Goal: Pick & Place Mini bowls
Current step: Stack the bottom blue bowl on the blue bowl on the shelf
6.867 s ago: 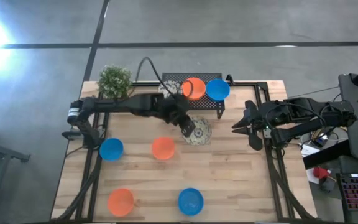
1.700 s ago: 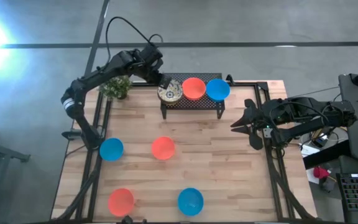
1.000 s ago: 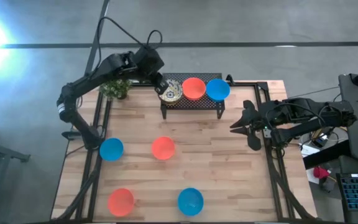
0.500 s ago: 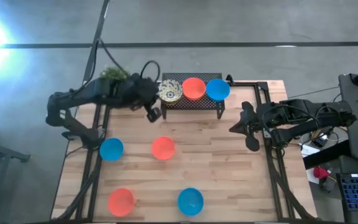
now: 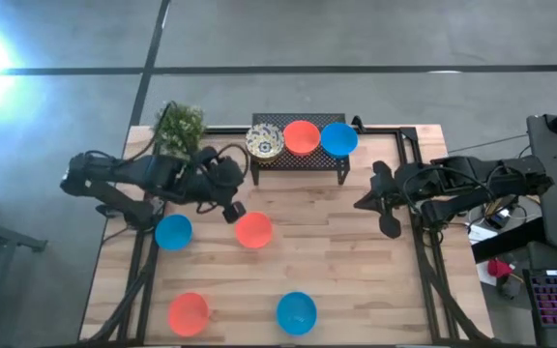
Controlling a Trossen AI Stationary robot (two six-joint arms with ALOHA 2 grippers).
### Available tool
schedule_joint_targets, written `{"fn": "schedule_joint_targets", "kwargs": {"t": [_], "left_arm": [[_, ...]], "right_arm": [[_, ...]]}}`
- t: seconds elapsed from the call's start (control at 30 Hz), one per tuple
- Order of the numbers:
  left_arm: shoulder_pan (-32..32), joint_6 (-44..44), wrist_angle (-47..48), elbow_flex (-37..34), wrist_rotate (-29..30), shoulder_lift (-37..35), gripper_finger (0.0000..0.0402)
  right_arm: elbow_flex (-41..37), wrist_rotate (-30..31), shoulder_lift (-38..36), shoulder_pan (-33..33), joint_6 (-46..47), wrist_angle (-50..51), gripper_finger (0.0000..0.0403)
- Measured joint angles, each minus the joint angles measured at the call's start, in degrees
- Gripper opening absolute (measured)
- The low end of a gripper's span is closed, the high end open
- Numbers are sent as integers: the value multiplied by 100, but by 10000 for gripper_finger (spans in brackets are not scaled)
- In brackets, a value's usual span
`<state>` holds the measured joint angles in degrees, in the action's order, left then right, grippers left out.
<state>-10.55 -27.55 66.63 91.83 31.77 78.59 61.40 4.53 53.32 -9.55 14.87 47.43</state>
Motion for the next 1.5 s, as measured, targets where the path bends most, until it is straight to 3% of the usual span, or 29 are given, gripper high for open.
{"fn": "schedule_joint_targets", "kwargs": {"t": [0.47,0.87,1.27,1.5], "left_arm": [[-483,177,-958,-765,224,-2,0],[-555,77,-970,-867,223,-11,0],[-604,245,-1042,-870,267,-11,0],[-662,371,-1046,-870,1,-11,0]], "right_arm": [[-15,1,797,-1003,-42,-414,8],[-64,-5,1099,-1165,-219,-646,8],[-169,-353,2353,-1704,-687,-1197,8],[5,-753,3186,-1728,-225,-1719,8]]}}
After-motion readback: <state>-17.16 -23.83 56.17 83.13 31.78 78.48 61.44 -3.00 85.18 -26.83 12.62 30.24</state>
